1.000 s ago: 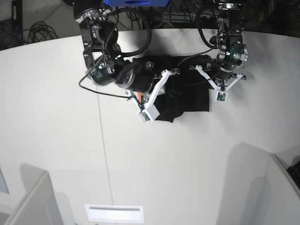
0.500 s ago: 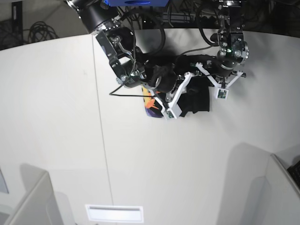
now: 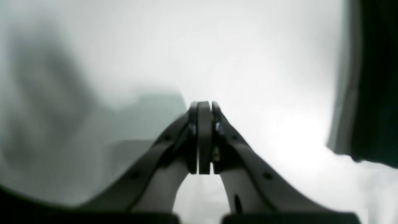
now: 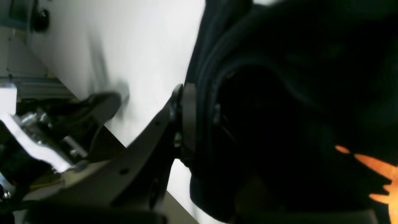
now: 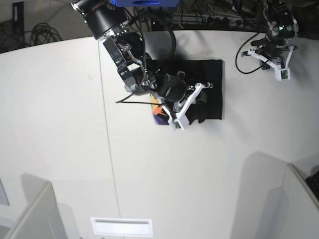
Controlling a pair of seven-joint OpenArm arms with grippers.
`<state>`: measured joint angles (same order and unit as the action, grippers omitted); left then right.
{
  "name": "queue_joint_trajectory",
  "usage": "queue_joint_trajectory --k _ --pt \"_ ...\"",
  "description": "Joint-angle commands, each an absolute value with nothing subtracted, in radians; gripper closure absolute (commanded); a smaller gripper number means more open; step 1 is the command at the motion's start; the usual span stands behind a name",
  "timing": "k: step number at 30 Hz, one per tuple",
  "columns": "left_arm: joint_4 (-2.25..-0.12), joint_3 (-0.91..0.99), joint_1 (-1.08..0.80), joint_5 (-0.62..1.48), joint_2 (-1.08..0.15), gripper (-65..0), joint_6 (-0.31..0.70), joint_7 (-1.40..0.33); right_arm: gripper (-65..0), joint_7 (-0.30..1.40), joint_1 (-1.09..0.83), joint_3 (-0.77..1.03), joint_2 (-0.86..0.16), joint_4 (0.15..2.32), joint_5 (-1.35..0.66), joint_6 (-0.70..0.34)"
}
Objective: Fold the T-shirt properly
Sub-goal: 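Lay the right gripper's end onto the other half and open both grippers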
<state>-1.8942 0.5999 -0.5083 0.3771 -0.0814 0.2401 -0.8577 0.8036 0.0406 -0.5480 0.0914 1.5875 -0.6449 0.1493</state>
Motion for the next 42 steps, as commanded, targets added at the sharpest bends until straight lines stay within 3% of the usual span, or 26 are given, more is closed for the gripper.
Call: queue_joint_trajectory --k 1,3,8,11,21,42 --pt "-1.913 0.633 -0.524 0.435 -0.113 0.0 0.245 -0.839 0.0 0.788 0.056 -0.55 0.104 1.603 -0.654 0.142" --pt "-1.911 0.687 -0.556 0.538 -0.133 0.0 0.245 -0.839 -6.6 0.788 0.058 -0.552 0.104 1.603 -0.654 0.142" --pt "-1.913 0.816 -0.625 0.682 -0.17 0.0 0.245 -0.839 -33.5 0.789 0.058 -0.552 0.104 1.603 -0.654 0.142" --pt "-1.913 0.874 -0.636 0.687 -0.173 0.0 0.245 -0.839 -42.8 0.789 0.056 -0.552 0.104 1.603 -0.654 0.142" --pt "-1.913 0.961 -0.638 0.688 -0.173 0.0 0.245 -0.839 -43.7 0.789 0.073 -0.555 0.128 1.537 -0.657 0.142" --pt "-1.91 0.957 -0.625 0.688 -0.17 0.0 0.245 -0.84 -43.8 0.711 0.288 -0.961 0.15 1.501 -0.661 0.154"
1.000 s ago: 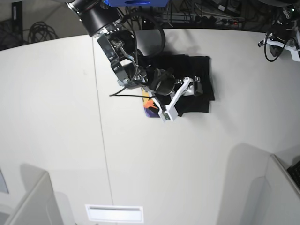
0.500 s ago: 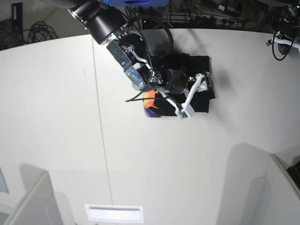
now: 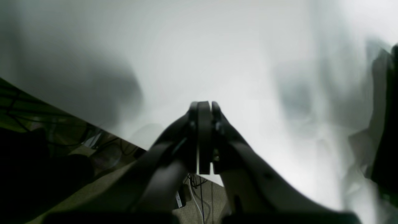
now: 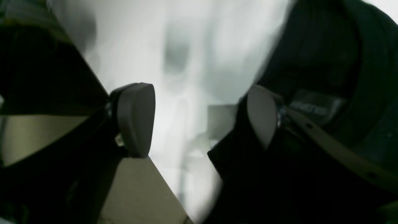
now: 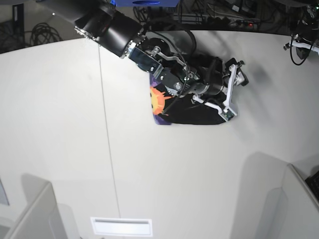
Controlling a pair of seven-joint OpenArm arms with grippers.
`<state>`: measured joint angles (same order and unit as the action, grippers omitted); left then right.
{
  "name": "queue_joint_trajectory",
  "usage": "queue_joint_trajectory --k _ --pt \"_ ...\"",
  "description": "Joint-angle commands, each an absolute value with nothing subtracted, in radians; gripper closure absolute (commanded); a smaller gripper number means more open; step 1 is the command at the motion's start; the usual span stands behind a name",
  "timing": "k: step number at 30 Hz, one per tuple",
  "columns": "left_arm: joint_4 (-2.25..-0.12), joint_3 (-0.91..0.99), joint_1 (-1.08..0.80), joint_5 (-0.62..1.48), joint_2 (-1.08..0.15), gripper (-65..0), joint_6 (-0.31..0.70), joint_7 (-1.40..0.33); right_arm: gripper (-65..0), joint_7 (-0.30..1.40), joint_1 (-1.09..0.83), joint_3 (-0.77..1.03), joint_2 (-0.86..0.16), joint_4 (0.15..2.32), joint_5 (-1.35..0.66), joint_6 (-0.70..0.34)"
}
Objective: Fold the T-shirt properly
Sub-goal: 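Lay the right gripper's end onto the other half and open both grippers, then reach the left gripper to the edge of the folded bundle and grasp it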
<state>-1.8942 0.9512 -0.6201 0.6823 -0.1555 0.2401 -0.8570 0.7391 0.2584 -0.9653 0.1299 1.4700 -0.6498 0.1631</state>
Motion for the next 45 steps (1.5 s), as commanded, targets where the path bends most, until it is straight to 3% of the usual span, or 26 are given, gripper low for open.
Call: queue_joint_trajectory --k 1,5,11,14,17,20,26,30,36,38,42,45 --pt "-1.91 0.957 -0.622 0.69 -0.17 0.0 0.245 -0.84 -43.8 0.711 0.298 -0.972 0.148 1.524 -0.661 0.154" --pt "-1.906 0.957 -0.596 0.688 -0.17 0.0 0.245 -0.842 -43.4 0.72 0.334 -0.974 0.137 1.627 -0.659 0.154" --pt "-1.913 0.889 -0.598 0.69 -0.168 0.0 0.245 -0.843 -42.2 0.717 0.317 -0.874 0.028 1.684 -0.657 0.154" --pt "-1.914 0.822 -0.596 0.69 -0.168 0.0 0.245 -0.843 -28.4 0.713 0.263 -0.745 -0.019 1.693 -0.659 0.154" --pt "-1.916 0.762 -0.59 0.691 -0.168 0.0 0.245 -0.84 0.0 0.713 0.18 -0.57 -0.065 1.724 -0.659 0.148" --pt "-1.936 0.707 -0.567 0.691 -0.168 0.0 0.257 -0.837 0.0 0.713 0.102 -0.426 -0.104 1.765 -0.661 0.148" --pt "-1.954 0.628 -0.51 0.691 -0.163 0.0 0.404 -0.839 0.0 0.713 -0.047 -0.174 -0.154 1.854 -0.661 0.147" --pt "-1.957 0.625 -0.479 0.691 -0.127 0.0 0.417 -0.839 0.0 0.713 -0.122 -0.061 -0.196 1.883 -0.661 0.147" --pt "-1.943 0.602 -0.427 0.697 -0.087 -52.7 0.484 -0.839 0.0 0.713 -0.183 0.01 -0.232 1.883 -0.661 0.143" --pt "-1.919 0.588 -0.406 0.714 -0.079 -64.3 0.503 -0.839 0.0 0.713 -0.196 0.033 -0.232 1.883 -0.661 0.114" --pt "-1.814 0.55 -0.348 0.737 -0.079 -65.0 0.503 -0.842 0.0 0.717 -0.214 0.079 -0.225 1.883 -0.661 -0.028" --pt "-1.735 0.498 -0.303 0.737 -0.081 -65.0 0.503 -0.842 0.0 0.719 -0.219 0.101 -0.225 1.883 -0.661 -0.081"
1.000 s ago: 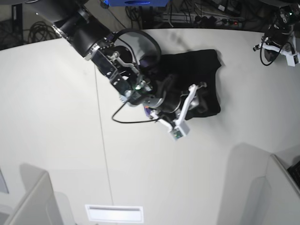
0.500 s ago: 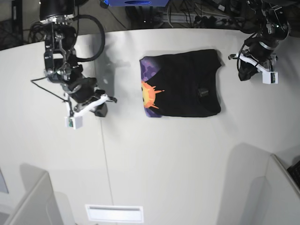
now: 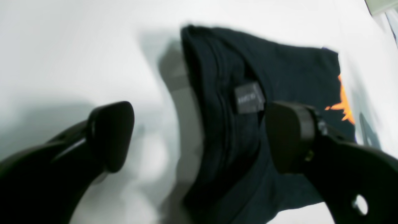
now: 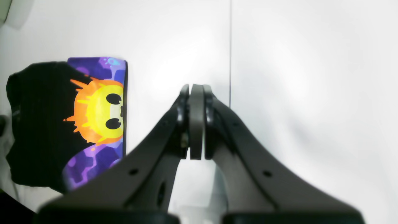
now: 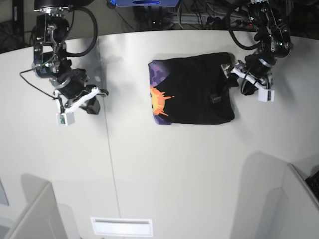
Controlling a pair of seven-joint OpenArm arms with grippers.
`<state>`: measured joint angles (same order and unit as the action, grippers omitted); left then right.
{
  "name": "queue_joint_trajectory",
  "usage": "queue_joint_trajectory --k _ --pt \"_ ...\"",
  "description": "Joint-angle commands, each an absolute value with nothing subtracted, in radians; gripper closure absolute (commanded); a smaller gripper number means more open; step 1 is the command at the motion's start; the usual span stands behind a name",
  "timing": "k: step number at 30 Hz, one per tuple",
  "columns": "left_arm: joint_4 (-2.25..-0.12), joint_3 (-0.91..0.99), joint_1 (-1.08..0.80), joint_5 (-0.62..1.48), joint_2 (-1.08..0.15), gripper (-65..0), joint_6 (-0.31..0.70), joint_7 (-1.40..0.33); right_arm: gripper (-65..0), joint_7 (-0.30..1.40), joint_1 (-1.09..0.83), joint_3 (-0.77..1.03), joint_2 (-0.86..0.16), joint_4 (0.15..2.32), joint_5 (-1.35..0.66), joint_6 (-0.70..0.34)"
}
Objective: Fold the T-shirt properly
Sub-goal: 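Reach the left gripper to the edge of the folded bundle and grasp it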
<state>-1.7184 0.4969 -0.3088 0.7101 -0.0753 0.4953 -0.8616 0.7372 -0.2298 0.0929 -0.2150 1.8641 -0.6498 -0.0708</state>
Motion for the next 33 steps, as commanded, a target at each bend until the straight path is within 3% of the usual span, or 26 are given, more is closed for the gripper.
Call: queue_joint_trajectory --k 1,9,12,16,18,25,33 --pt "-1.712 0.479 -0.291 0.737 -0.081 -65.0 0.503 -0.842 0.0 0.719 -0.22 0.099 -0.225 1.883 -0.661 -0.085" --pt "-1.567 0.358 -0.223 0.731 -0.087 -65.0 0.503 -0.839 0.0 0.72 -0.232 0.099 -0.228 1.883 -0.659 -0.087" --pt "-1.538 0.357 -0.223 0.731 -0.087 -47.2 0.503 -0.839 0.0 0.719 -0.24 0.104 -0.231 1.882 -0.659 -0.087" --pt "-1.512 0.357 -0.222 0.731 -0.091 -13.0 0.421 -0.842 0.0 0.719 -0.262 0.189 -0.222 1.882 -0.659 -0.091" --pt "-1.512 0.349 -0.222 0.731 -0.117 0.0 0.38 -0.842 0.0 0.719 -0.271 0.222 -0.222 1.882 -0.659 -0.091" --pt "-1.523 0.018 -0.111 0.731 -0.314 0.0 0.283 -0.843 0.0 0.72 -0.329 0.352 -0.22 1.88 -0.659 -0.091" --pt "-1.518 -0.481 0.197 0.73 -0.478 0.0 0.283 -0.843 0.0 0.72 -0.409 0.449 -0.22 1.857 -0.659 -0.091"
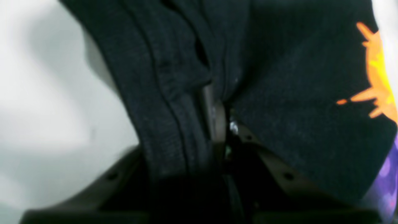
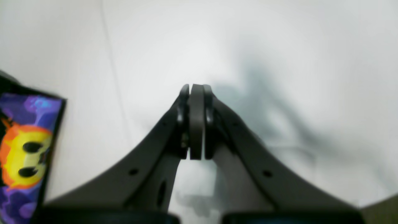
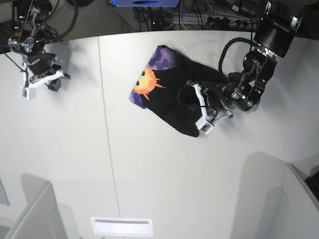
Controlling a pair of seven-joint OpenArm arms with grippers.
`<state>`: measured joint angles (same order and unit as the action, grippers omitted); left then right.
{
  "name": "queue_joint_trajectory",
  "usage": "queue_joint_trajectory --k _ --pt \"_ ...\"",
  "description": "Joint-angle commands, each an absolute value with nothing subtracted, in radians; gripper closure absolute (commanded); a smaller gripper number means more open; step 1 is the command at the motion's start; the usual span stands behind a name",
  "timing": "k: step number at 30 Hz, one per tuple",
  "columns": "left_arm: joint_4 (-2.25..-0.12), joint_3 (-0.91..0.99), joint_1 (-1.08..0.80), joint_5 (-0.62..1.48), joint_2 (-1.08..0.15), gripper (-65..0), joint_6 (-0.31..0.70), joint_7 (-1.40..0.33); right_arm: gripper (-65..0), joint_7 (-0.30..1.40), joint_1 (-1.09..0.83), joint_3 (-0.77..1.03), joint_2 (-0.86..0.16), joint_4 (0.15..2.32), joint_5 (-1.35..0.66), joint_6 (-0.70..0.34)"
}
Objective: Fold the T-shirt properly
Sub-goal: 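Reach the left gripper to the edge of the folded bundle and grasp it, then fold the grasped edge over the bundle with the left gripper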
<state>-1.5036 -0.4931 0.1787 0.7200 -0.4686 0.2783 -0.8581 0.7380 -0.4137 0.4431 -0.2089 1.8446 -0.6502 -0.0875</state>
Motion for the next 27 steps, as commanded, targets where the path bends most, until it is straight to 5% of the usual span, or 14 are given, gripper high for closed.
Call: queue_joint_trajectory --k 1,9,12,17,27 --pt "-1.518 -0.547 0.243 0.73 -0.489 0.0 0.285 -0.843 0.0 0.72 -0.417 0.46 -0.22 1.845 -0.659 -0.091" --pt "-1.523 -1.001 0.522 0.541 -0.487 0.0 0.289 -0.834 0.0 0.72 -0.467 0.59 -0.119 1.796 -0.659 -0.091" --pt "-1.518 -1.107 0.55 0.4 -0.443 0.0 0.394 -0.791 0.0 0.72 -0.487 0.628 -0.073 1.797 -0.659 -0.091" --pt "-1.466 -1.145 0.527 0.128 -0.403 0.0 0.584 -0.601 0.0 0.717 -0.516 0.677 -0.013 1.796 -0.656 -0.091" --pt "-1.319 -1.142 0.524 0.054 -0.292 0.0 0.645 -0.545 0.0 0.719 -0.53 0.68 -0.008 1.794 -0.656 -0.091"
